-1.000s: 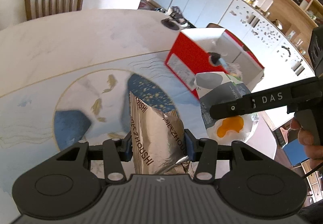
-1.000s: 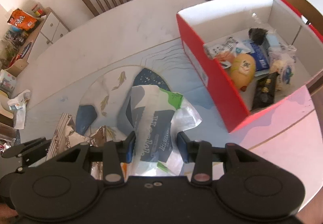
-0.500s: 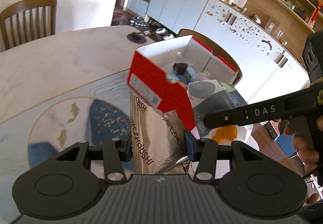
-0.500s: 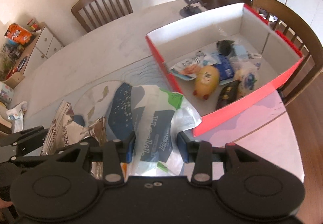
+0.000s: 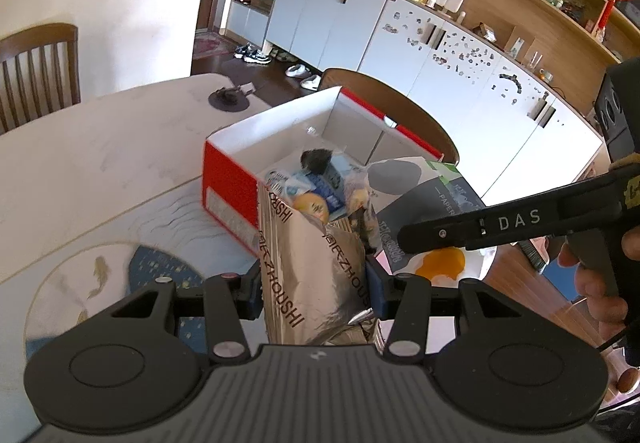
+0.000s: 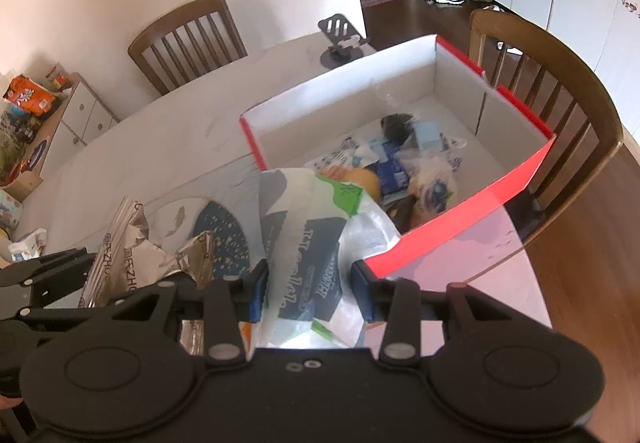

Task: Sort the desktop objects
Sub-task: 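Lower the foil packet into the shoebox with left tool while right tool lowers the wipes pack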

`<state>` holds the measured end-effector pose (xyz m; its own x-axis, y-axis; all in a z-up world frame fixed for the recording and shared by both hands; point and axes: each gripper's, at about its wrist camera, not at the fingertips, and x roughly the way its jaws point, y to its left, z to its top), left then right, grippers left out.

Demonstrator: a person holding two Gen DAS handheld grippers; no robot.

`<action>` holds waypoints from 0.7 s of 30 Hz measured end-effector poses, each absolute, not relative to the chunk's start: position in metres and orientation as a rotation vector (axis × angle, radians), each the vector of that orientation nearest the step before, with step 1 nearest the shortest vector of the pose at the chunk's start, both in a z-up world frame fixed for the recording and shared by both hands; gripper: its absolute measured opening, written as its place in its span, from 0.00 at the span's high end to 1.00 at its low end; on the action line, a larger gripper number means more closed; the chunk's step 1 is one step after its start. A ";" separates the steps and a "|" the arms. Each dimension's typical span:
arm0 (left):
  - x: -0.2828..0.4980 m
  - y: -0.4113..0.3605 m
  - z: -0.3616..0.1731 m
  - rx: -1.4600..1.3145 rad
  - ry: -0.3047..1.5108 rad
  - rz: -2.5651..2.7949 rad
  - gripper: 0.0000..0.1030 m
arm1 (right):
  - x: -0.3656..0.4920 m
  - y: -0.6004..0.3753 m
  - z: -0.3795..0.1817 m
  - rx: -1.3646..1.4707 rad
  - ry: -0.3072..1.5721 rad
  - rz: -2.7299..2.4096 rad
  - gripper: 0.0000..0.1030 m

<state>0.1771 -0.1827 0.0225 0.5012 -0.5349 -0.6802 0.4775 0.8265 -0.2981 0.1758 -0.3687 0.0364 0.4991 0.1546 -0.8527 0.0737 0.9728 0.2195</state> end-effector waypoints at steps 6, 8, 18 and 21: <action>0.190 -0.205 0.027 -0.065 0.838 -0.617 0.54 | 0.184 -0.392 0.040 0.232 1.037 0.042 0.60; 0.195 -0.213 0.027 -0.065 0.837 -0.617 0.54 | 0.188 -0.400 0.040 0.230 1.036 0.038 0.60; 0.216 -0.246 0.029 -0.048 0.842 -0.616 0.54 | 0.208 -0.433 0.042 0.235 1.016 0.036 0.60; 0.223 -0.256 0.029 -0.039 0.846 -0.615 0.54 | 0.215 -0.442 0.042 0.237 1.013 0.037 0.60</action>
